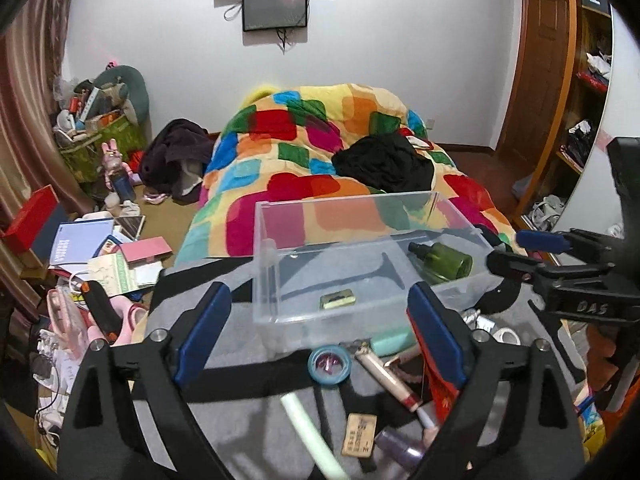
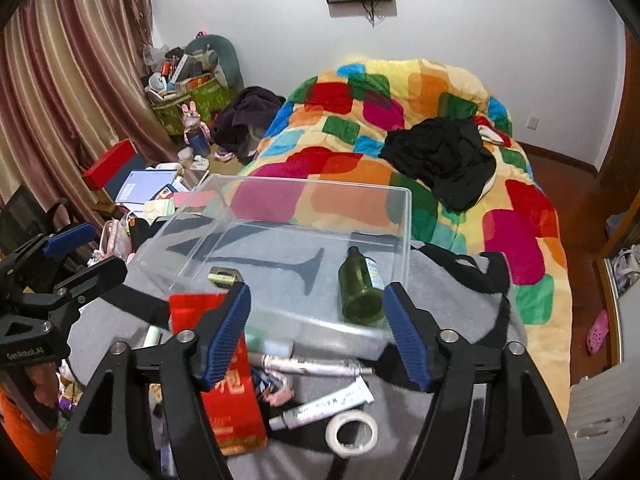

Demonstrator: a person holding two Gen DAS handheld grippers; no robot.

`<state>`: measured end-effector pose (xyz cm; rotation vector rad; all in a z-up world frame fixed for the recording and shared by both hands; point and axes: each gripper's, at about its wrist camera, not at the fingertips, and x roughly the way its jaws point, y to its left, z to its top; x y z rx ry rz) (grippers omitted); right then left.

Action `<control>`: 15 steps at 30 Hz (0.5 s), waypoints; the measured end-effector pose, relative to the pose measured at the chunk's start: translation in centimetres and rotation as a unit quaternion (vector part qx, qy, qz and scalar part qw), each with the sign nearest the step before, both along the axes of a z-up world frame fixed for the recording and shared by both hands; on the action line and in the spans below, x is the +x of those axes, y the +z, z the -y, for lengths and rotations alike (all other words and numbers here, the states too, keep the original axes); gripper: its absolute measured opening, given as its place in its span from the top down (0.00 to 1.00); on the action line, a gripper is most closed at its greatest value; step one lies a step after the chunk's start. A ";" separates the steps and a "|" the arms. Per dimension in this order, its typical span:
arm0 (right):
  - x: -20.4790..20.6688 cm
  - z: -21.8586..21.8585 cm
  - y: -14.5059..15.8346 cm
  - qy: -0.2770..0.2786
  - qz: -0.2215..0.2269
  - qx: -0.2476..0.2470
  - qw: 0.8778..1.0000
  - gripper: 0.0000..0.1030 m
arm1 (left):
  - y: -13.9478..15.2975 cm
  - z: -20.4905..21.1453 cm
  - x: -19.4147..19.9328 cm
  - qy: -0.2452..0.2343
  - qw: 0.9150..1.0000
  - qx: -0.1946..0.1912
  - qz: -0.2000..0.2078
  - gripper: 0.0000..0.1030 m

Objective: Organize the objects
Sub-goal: 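Grasp the pale green stick with the left tool while the right tool grasps the white tape roll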

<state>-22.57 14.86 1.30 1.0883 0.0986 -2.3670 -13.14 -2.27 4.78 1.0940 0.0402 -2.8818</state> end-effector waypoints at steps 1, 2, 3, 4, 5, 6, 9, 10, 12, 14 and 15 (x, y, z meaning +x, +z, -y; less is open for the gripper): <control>0.3 -0.3 0.1 -0.001 -0.003 -0.001 1.000 0.34 | -0.2 0.0 0.4 0.002 1.000 -0.003 -0.001 0.10; 0.8 -0.5 0.1 -0.002 -0.007 -0.001 1.000 0.34 | -0.4 0.0 0.8 0.004 1.000 -0.007 -0.001 0.09; 1.2 -0.7 0.2 -0.003 -0.011 0.000 1.000 0.34 | -0.6 0.0 1.2 0.006 1.000 -0.009 0.001 0.08; 1.6 -0.9 0.1 -0.004 -0.014 0.004 1.000 0.33 | -1.0 0.0 1.6 0.007 1.000 -0.010 0.003 0.07; 2.0 -1.1 0.1 -0.005 -0.017 0.006 1.000 0.33 | -1.4 0.0 1.8 0.007 1.000 -0.010 0.008 0.07; 2.3 -1.4 0.0 -0.007 -0.019 0.008 1.000 0.33 | -1.9 0.1 2.1 0.007 1.000 -0.010 0.013 0.07; 3.2 -2.4 -0.7 -0.016 -0.021 0.013 1.000 0.31 | -3.5 0.4 2.6 0.008 0.999 -0.006 0.031 0.07; 3.4 -2.7 -1.0 -0.019 -0.021 0.015 1.000 0.30 | -4.2 0.5 2.7 0.009 0.999 -0.003 0.041 0.07; 3.8 -3.1 -1.6 -0.024 -0.018 0.018 0.999 0.28 | -5.4 0.8 2.8 0.010 0.998 0.005 0.055 0.07; 4.0 -3.6 -2.5 -0.028 -0.011 0.022 0.999 0.27 | -6.6 0.9 3.0 0.010 0.998 0.010 0.067 0.07; 4.0 -3.7 -2.9 -0.029 -0.006 0.023 0.999 0.27 | -7.2 0.9 3.1 0.011 0.997 0.011 0.073 0.07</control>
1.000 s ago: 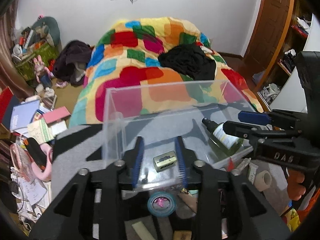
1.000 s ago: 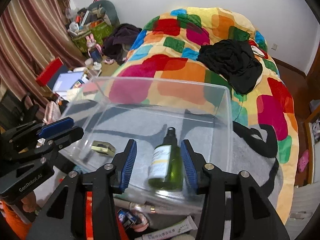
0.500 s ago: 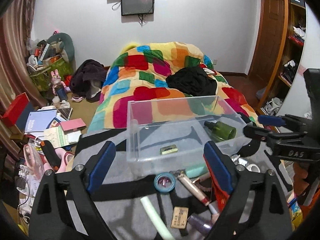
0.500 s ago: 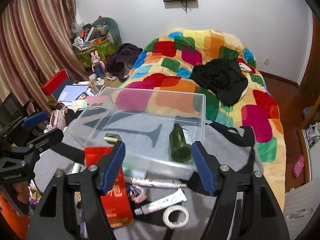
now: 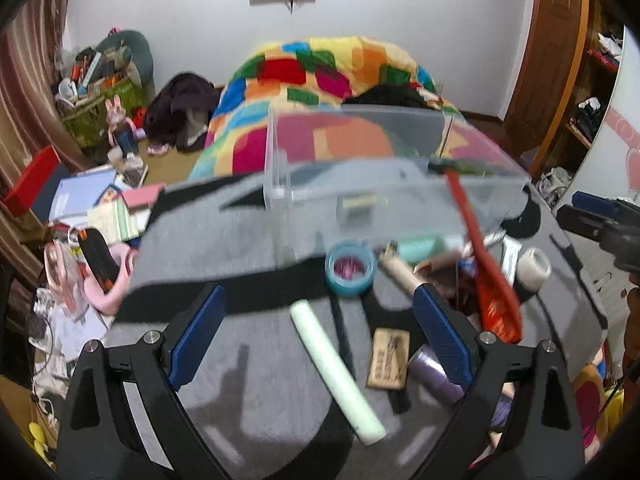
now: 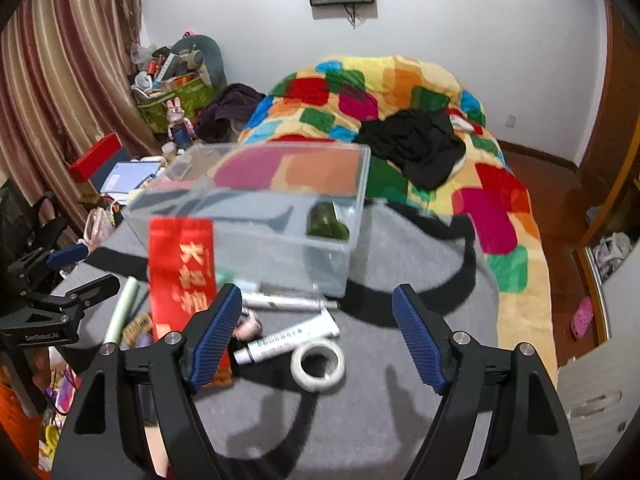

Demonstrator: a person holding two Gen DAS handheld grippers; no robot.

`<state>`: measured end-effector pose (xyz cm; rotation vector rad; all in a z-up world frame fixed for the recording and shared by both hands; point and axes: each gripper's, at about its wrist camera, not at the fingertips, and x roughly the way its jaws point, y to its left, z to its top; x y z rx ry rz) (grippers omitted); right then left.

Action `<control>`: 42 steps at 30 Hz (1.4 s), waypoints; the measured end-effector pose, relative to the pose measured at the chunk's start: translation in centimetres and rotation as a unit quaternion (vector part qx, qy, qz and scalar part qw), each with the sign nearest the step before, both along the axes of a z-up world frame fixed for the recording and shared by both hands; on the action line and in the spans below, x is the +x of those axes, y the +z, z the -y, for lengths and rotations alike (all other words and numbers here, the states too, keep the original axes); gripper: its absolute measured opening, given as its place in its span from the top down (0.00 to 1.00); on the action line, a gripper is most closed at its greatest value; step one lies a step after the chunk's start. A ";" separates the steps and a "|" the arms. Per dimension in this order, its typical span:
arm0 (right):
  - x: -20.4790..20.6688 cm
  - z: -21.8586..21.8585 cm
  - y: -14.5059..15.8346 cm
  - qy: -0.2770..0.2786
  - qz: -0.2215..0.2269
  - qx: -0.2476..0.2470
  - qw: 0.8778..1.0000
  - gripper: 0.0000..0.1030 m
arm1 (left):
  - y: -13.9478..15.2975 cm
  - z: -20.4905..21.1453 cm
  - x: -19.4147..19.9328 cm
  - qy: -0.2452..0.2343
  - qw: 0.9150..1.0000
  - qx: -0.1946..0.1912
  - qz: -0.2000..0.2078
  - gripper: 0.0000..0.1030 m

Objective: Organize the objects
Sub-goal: 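Grasp the pale green stick with the left tool while the right tool grasps the white tape roll, then lower the tape roll into the clear box with the right tool while left releases the green stick there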

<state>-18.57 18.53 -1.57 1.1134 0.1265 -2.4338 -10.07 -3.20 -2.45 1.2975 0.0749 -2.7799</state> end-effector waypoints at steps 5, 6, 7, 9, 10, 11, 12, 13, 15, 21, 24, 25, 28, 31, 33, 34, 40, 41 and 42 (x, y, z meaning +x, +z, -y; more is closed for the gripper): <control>0.3 -0.2 -2.0 -0.003 0.023 0.006 1.000 0.27 | -2.2 -0.1 0.4 0.004 1.000 0.001 0.021 0.07; 0.5 -0.3 -2.4 -0.003 0.025 0.007 1.000 0.27 | -2.4 0.0 0.6 0.007 1.000 0.003 0.023 0.07; 0.6 -0.5 -2.7 -0.003 0.027 0.008 1.000 0.27 | -2.7 0.1 0.8 0.010 1.000 0.005 0.024 0.07; 0.9 -0.7 -3.5 -0.004 0.033 0.009 0.999 0.27 | -3.0 0.6 1.2 0.018 0.999 0.017 0.025 0.07; 1.0 -0.8 -3.8 -0.004 0.037 0.009 0.999 0.27 | -3.2 0.8 1.4 0.024 0.999 0.026 0.024 0.08; 1.0 -0.9 -4.3 -0.005 0.043 0.008 0.999 0.27 | -3.4 1.0 1.6 0.029 0.999 0.031 0.022 0.10; 1.0 -0.9 -4.7 -0.005 0.050 0.008 0.999 0.27 | -3.6 1.2 1.8 0.033 0.999 0.034 0.022 0.17; 0.9 -0.9 -5.2 -0.007 0.056 0.009 0.998 0.27 | -3.8 1.3 1.9 0.033 0.998 0.040 0.022 0.19; 0.8 -0.8 -6.0 -0.011 0.062 0.010 0.998 0.27 | -3.8 1.6 2.3 0.036 0.998 0.053 0.016 0.26; 0.6 -0.5 -6.5 -0.019 0.052 0.009 0.998 0.40 | -4.0 1.3 2.4 0.037 0.999 0.020 0.016 0.60; 0.8 -0.1 -6.7 -0.012 0.050 0.013 0.999 0.58 | -4.1 0.8 2.8 0.030 1.000 -0.004 0.010 0.70; 0.9 0.0 -6.7 -0.009 0.049 0.015 0.999 0.64 | -4.1 0.8 2.9 0.027 1.000 -0.008 0.007 0.75; 1.5 0.1 -6.5 -0.004 0.035 0.020 0.999 0.66 | -4.0 0.7 3.3 0.024 1.000 -0.018 0.003 0.86; 2.2 0.1 -5.8 -0.005 0.013 0.027 1.000 0.66 | -3.8 0.9 3.5 0.019 1.000 -0.021 0.005 0.86; 2.7 0.0 -5.2 0.000 0.005 0.023 1.000 0.66 | -3.4 1.2 3.8 0.019 1.000 -0.018 -0.001 0.86; 2.8 0.0 -4.9 0.001 0.003 0.022 1.000 0.66 | -3.1 1.4 3.9 0.021 1.000 -0.019 -0.004 0.86; 2.9 0.0 -3.3 0.001 -0.008 -0.001 1.000 0.66 | -0.9 2.4 4.3 0.030 0.999 -0.005 -0.029 0.86; 2.8 0.1 -3.1 0.002 -0.009 -0.005 1.000 0.66 | -0.5 2.5 4.3 0.031 0.999 -0.006 -0.035 0.86; 2.7 0.3 -2.8 0.002 -0.011 -0.008 1.000 0.66 | 0.0 2.5 4.2 0.031 0.999 -0.007 -0.042 0.86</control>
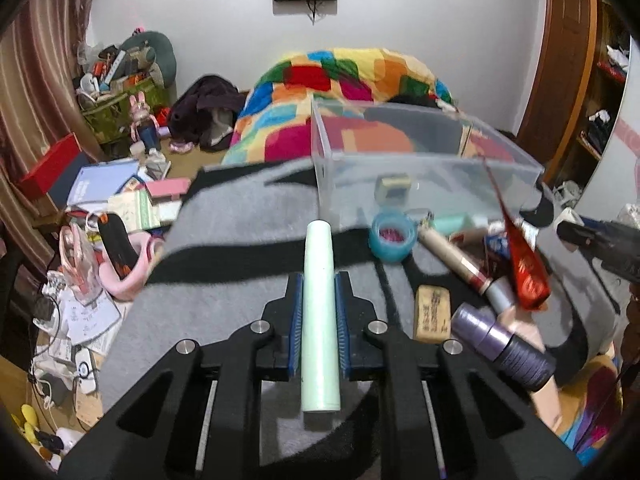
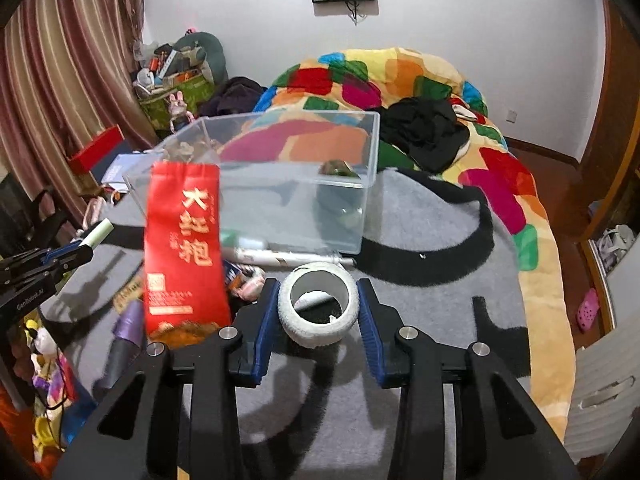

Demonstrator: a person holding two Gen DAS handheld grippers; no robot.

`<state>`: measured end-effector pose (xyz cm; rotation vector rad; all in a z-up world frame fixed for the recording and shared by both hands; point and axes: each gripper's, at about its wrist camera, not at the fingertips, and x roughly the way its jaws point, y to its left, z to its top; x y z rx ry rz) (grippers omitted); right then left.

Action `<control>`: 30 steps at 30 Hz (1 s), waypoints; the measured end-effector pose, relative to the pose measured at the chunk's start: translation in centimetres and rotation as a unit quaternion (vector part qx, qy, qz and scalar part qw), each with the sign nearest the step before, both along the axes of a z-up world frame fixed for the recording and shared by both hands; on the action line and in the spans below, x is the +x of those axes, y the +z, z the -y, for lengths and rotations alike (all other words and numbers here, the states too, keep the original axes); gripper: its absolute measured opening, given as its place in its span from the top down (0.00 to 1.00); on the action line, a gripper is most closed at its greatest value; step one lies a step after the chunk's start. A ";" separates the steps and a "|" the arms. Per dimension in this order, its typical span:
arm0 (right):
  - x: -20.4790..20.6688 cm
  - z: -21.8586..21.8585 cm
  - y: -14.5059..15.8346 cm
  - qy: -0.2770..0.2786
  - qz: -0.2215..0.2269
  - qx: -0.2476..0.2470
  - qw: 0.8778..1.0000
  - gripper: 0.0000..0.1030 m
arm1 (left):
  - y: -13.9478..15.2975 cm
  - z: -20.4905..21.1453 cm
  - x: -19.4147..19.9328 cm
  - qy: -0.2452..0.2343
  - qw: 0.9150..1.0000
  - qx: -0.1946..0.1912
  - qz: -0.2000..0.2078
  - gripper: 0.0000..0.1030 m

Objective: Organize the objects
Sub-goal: 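Lower the tape roll into the clear box with the right tool while left releases the green stick there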

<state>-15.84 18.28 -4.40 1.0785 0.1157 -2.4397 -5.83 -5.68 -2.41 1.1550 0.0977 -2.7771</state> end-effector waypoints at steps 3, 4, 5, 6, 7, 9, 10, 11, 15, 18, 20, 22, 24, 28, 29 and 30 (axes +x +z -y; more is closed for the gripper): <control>-0.4 0.3 0.8 -0.001 -0.008 -0.010 1.000 0.66 | 1.5 0.0 -0.4 -0.006 1.000 0.007 -0.020 0.86; -0.6 0.4 1.0 -0.002 -0.010 -0.013 1.000 0.66 | 1.8 -0.1 -0.6 -0.008 1.000 0.010 -0.025 0.86; -0.7 0.4 1.3 -0.004 -0.012 -0.018 1.000 0.66 | 2.3 -0.1 -0.9 -0.011 0.999 0.013 -0.030 0.86; -1.0 0.5 1.6 -0.005 -0.014 -0.023 1.000 0.66 | 2.7 -0.2 -1.3 -0.013 0.999 0.014 -0.034 0.86; -1.3 0.6 2.0 -0.006 -0.016 -0.028 0.999 0.66 | 3.0 -0.3 -1.6 -0.014 0.999 0.015 -0.037 0.86; -1.9 0.9 2.6 -0.007 -0.020 -0.035 0.999 0.66 | 3.7 -0.5 -2.4 -0.017 0.999 0.015 -0.044 0.86; -2.2 1.0 3.0 -0.007 -0.023 -0.039 0.999 0.66 | 4.0 -0.5 -2.9 -0.019 0.999 0.015 -0.047 0.86; -2.5 1.2 3.4 -0.007 -0.026 -0.042 0.999 0.66 | 4.3 -0.6 -3.4 -0.020 0.998 0.014 -0.050 0.86; -3.5 1.9 4.6 -0.004 -0.036 -0.052 0.998 0.66 | 5.1 -0.7 -5.5 -0.022 0.998 0.013 -0.056 0.86; -4.1 2.4 5.3 -0.001 -0.038 -0.065 0.997 0.66 | 5.5 -0.6 -6.9 -0.019 0.998 0.018 -0.054 0.86; -4.7 2.9 5.8 0.000 -0.040 -0.073 0.997 0.66 | 5.7 -0.4 -7.8 -0.018 0.998 0.022 -0.051 0.86; -5.3 3.3 5.9 0.000 -0.039 -0.078 0.996 0.66 | 5.8 -0.2 -8.8 -0.016 0.999 0.025 -0.045 0.86; -6.1 3.9 6.0 -0.002 -0.041 -0.071 0.997 0.66 | 5.7 -0.2 -9.8 -0.015 0.999 0.026 -0.040 0.86; -7.8 5.2 5.6 -0.010 -0.039 -0.048 0.998 0.66 | 5.2 0.0 -11.5 -0.016 0.999 0.031 -0.024 0.86; -8.4 5.5 5.3 -0.011 -0.034 -0.040 0.999 0.66 | 4.9 0.1 -12.0 -0.017 0.999 0.032 -0.018 0.86; -8.8 5.6 5.1 -0.012 -0.030 -0.035 0.999 0.66 | 4.6 0.1 -12.6 -0.017 0.999 0.033 -0.011 0.86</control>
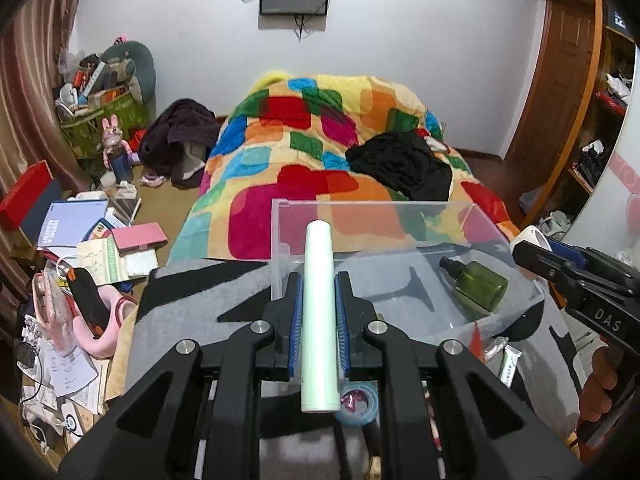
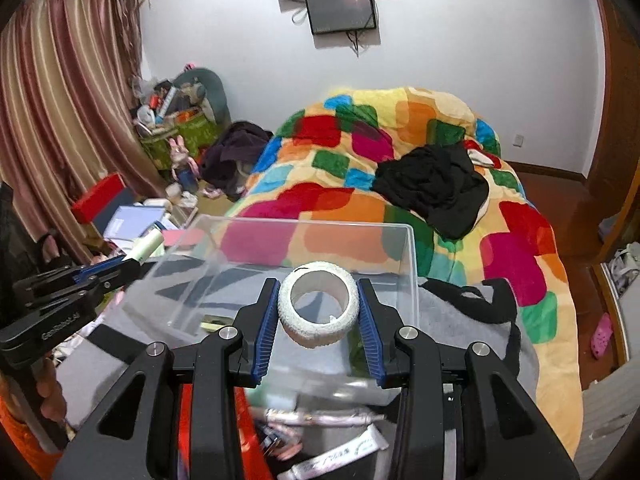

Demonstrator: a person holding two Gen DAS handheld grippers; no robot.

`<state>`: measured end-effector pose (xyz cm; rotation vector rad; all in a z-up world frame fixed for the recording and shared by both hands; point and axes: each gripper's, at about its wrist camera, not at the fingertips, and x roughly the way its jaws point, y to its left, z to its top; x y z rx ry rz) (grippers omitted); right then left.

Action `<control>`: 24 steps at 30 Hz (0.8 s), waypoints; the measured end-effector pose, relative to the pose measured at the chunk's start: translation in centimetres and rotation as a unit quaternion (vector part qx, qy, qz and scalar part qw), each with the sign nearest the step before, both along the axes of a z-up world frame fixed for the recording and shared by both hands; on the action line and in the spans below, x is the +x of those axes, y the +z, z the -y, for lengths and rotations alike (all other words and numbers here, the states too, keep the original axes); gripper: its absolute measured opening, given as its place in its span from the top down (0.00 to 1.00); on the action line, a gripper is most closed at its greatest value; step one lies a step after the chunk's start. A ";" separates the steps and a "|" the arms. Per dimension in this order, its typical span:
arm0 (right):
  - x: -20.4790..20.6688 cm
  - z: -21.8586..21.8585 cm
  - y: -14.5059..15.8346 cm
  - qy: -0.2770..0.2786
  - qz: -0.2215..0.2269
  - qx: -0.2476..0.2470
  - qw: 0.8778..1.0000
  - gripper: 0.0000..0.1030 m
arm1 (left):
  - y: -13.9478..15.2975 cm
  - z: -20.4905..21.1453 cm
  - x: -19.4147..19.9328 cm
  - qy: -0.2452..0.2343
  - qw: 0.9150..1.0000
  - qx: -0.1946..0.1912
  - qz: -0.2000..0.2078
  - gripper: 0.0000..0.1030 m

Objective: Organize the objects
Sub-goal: 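Lower the tape roll into the clear box with the right tool while left releases the green stick there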

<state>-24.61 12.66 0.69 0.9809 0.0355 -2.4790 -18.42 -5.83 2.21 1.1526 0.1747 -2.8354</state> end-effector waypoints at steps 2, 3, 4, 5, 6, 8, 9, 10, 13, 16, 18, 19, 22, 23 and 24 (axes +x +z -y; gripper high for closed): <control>-1.0 0.4 -0.6 -0.002 0.011 0.010 1.000 0.66 | -0.7 0.0 -0.9 -0.002 1.000 0.003 0.016 0.86; -1.5 0.6 -1.0 0.000 0.022 0.011 1.000 0.66 | -1.1 -0.1 -1.5 -0.003 1.000 0.004 0.025 0.86; -2.1 0.8 -1.4 0.004 0.036 0.009 0.999 0.66 | -1.4 -0.1 -1.8 -0.006 0.999 0.006 0.032 0.86; -2.6 0.9 -1.7 0.008 0.048 0.005 0.999 0.66 | -1.9 -0.1 -2.3 -0.009 0.999 0.011 0.042 0.86; -3.0 1.1 -2.1 0.012 0.059 0.002 0.998 0.66 | -2.2 -0.2 -2.6 -0.011 0.999 0.014 0.047 0.86; -3.8 1.8 -2.9 0.016 0.076 0.010 0.997 0.66 | -2.7 -0.4 -3.1 -0.013 0.998 0.017 0.055 0.86; -4.0 1.9 -3.3 0.017 0.080 0.016 0.997 0.66 | -2.9 -0.5 -3.3 -0.014 0.998 0.019 0.057 0.86; -4.2 2.3 -3.6 0.021 0.086 0.022 0.996 0.66 | -3.1 -0.6 -3.4 -0.017 0.998 0.022 0.059 0.86; -4.6 3.0 -4.6 0.029 0.100 0.041 0.994 0.66 | -3.6 -0.8 -4.2 -0.024 0.996 0.036 0.073 0.86; -4.9 3.4 -5.3 0.032 0.110 0.053 0.992 0.66 | -4.1 -0.9 -4.7 -0.023 0.995 0.040 0.084 0.86; -5.0 3.6 -5.7 0.036 0.117 0.057 0.991 0.66 | -4.2 -1.0 -4.7 -0.025 0.996 0.036 0.083 0.86; -5.0 3.6 -5.8 0.037 0.120 0.061 0.990 0.66 | -4.2 -1.1 -4.6 -0.028 0.996 0.037 0.082 0.86; -5.0 3.9 -6.1 0.040 0.129 0.067 0.989 0.66 | -3.9 -1.5 -4.0 -0.040 0.995 0.039 0.078 0.86; -5.0 3.8 -6.1 0.037 0.129 0.066 0.989 0.66 | -3.7 -1.8 -3.6 -0.046 0.996 0.036 0.073 0.86; -5.0 3.8 -6.1 0.037 0.130 0.065 0.989 0.66 | -3.5 -2.0 -3.5 -0.049 0.996 0.032 0.070 0.85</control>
